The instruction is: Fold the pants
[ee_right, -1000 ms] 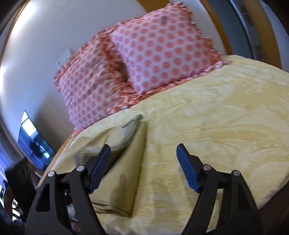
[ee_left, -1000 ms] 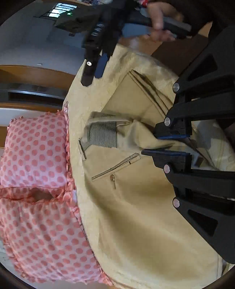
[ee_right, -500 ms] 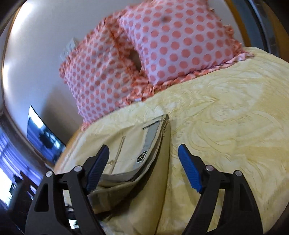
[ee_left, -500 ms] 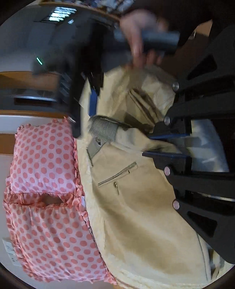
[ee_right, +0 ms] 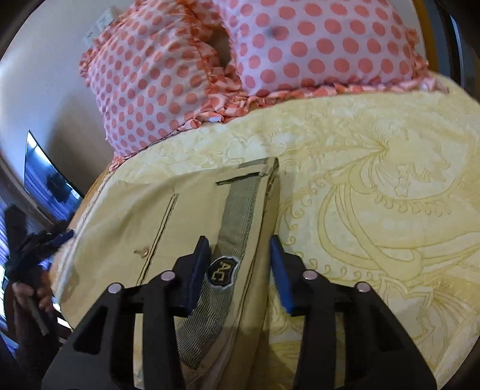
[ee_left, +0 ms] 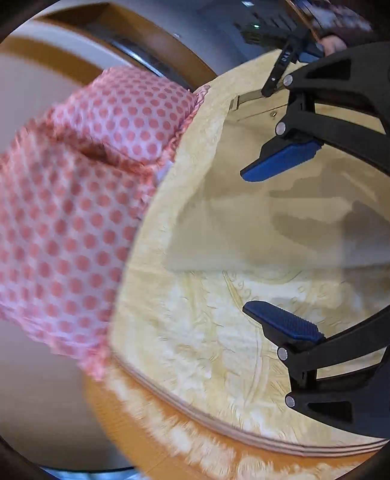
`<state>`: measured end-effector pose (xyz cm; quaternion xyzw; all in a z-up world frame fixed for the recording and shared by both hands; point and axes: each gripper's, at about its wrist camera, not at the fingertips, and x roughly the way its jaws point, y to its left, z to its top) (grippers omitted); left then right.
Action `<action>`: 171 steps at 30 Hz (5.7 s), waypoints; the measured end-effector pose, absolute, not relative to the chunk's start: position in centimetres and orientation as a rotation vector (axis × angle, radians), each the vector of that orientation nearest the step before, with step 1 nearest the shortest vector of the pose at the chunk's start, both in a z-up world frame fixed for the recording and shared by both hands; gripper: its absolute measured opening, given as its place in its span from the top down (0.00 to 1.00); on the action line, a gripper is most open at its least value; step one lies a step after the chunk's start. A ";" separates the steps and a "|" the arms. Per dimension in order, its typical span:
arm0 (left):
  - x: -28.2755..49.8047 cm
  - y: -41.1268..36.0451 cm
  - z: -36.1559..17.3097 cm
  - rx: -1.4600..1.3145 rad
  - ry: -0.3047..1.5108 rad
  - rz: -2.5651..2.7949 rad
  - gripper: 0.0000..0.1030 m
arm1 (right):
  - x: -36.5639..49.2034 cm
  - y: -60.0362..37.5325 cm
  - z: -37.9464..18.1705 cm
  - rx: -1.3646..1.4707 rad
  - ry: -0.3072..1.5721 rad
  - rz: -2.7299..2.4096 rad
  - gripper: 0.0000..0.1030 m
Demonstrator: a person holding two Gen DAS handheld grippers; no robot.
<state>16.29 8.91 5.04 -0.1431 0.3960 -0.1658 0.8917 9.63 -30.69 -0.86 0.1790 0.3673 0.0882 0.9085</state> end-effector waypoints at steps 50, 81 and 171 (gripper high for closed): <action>28.5 1.4 3.6 -0.230 0.989 -0.452 0.57 | 21.2 -33.8 0.8 0.660 0.800 0.338 0.27; 4.7 0.9 0.6 0.092 0.661 -0.130 0.01 | 2.3 -20.1 -3.2 0.004 0.573 -0.075 0.02; 4.2 0.8 0.1 0.087 0.613 -0.117 0.01 | 2.2 -20.0 -3.3 0.003 0.557 -0.077 0.02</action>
